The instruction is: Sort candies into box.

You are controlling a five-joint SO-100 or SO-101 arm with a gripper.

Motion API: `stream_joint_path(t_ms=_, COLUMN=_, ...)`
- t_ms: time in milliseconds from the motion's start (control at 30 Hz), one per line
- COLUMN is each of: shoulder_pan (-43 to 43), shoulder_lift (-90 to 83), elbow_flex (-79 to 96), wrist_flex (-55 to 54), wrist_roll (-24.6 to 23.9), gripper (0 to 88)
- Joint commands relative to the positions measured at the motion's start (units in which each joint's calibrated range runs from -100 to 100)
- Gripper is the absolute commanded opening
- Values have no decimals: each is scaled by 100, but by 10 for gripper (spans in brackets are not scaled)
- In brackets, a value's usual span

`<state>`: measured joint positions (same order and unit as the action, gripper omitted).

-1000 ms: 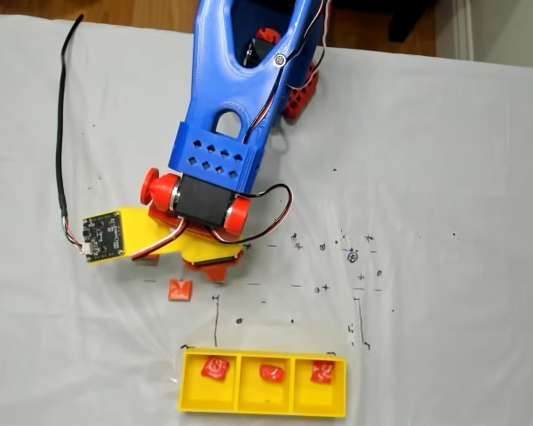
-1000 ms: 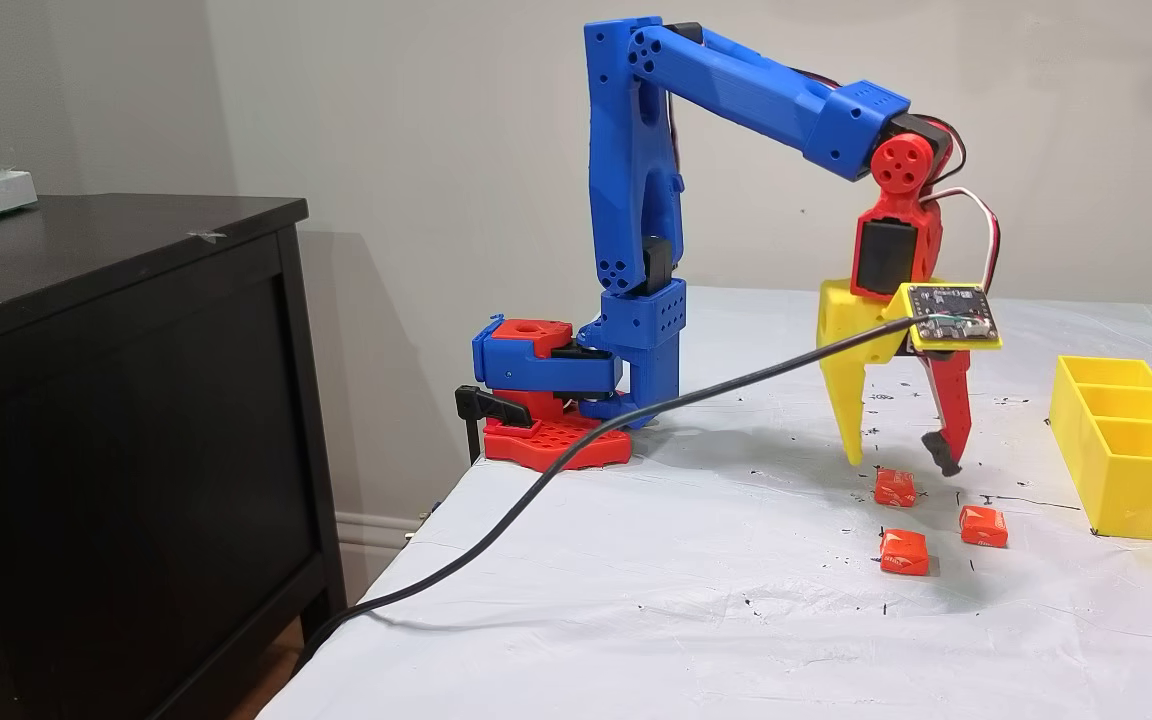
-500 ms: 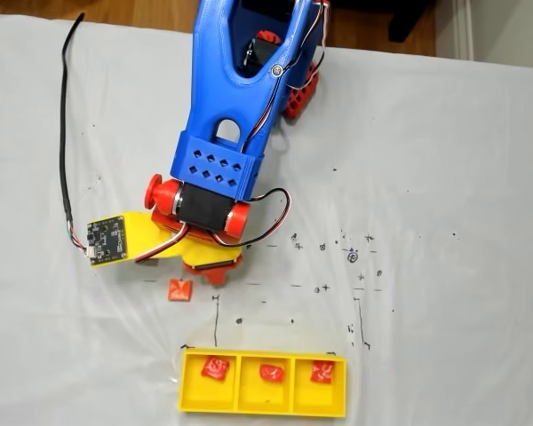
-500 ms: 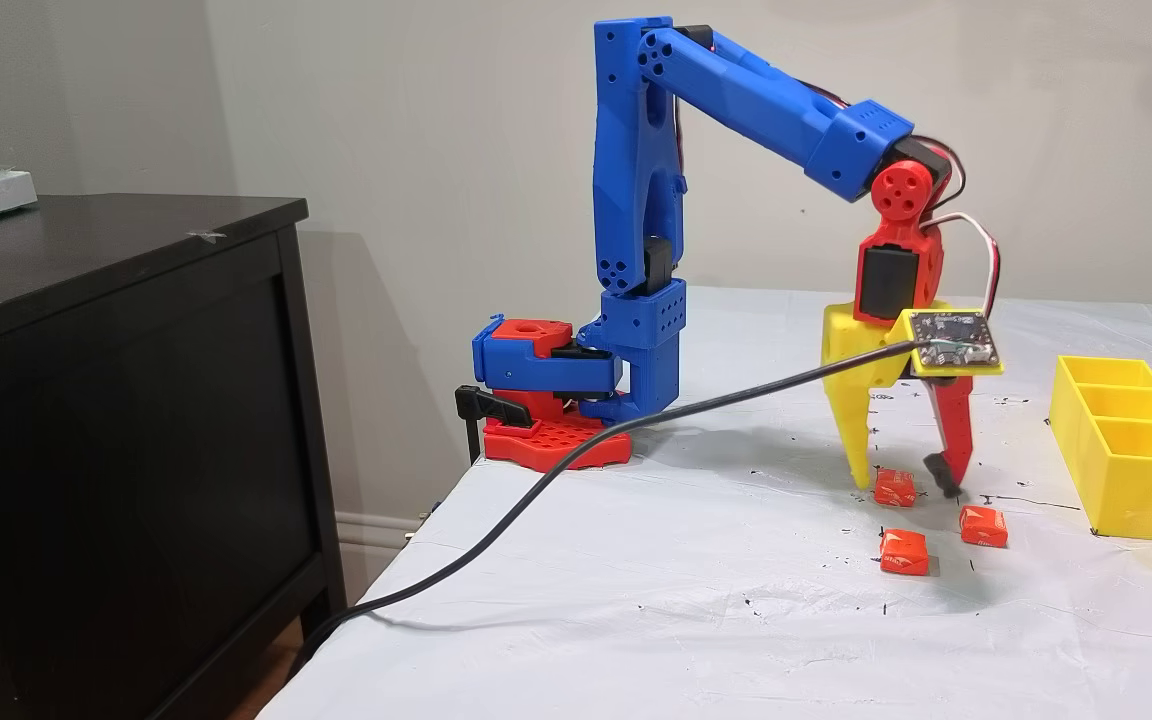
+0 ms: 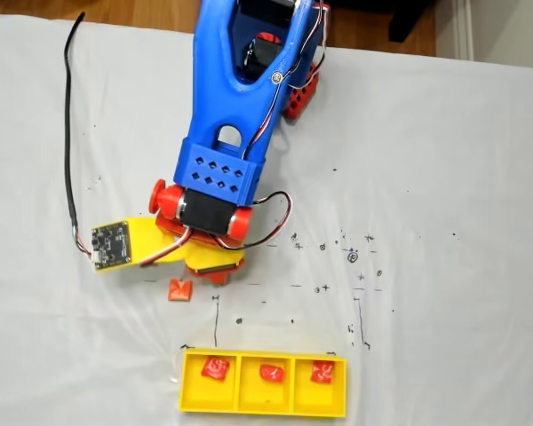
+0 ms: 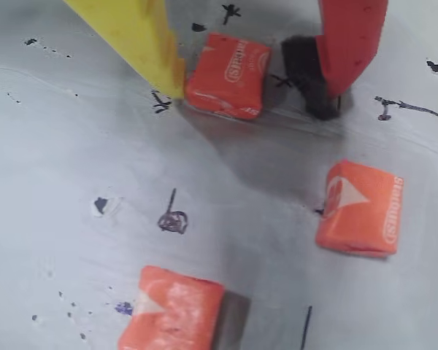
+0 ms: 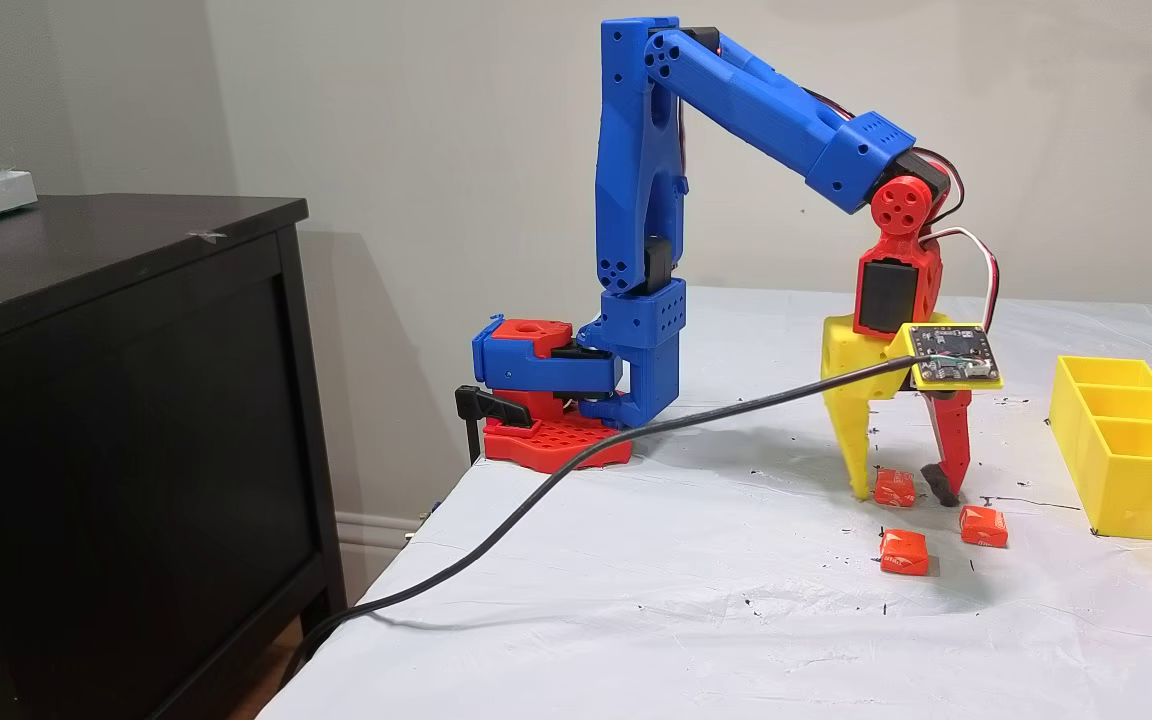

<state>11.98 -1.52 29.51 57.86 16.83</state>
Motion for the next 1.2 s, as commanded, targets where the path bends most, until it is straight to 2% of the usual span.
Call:
stream_joint_path(t_ms=0, shoulder_pan=-66, shoulder_lift=-119, elbow_flex=-43, wrist_flex=-26, wrist_roll=-20, gripper=2)
stream_joint_path(t_ms=300, shoulder_pan=-120, shoulder_lift=-764, elbow_flex=-325, wrist_flex=-76, wrist_roll=-151, gripper=2)
stream_joint_path(t_ms=467, shoulder_pan=-482, shoulder_lift=-1544, elbow_flex=-826, wrist_flex=-157, wrist_roll=-454, gripper=2)
stream_joint_path(t_ms=700, shoulder_pan=-926, shoulder_lift=-2129, elbow_flex=-1081, wrist_flex=-911, wrist_roll=-1006, gripper=2)
stream_joint_path(t_ms=867, shoulder_pan=-1297, shoulder_lift=-2596, elbow_flex=-589, wrist_flex=-1418, wrist_roll=-1299, gripper=2)
stream_joint_path(t_ms=1167, shoulder_pan=-1941, shoulder_lift=-1654, elbow_flex=-844, wrist_flex=-2122, wrist_roll=-1548, gripper=2)
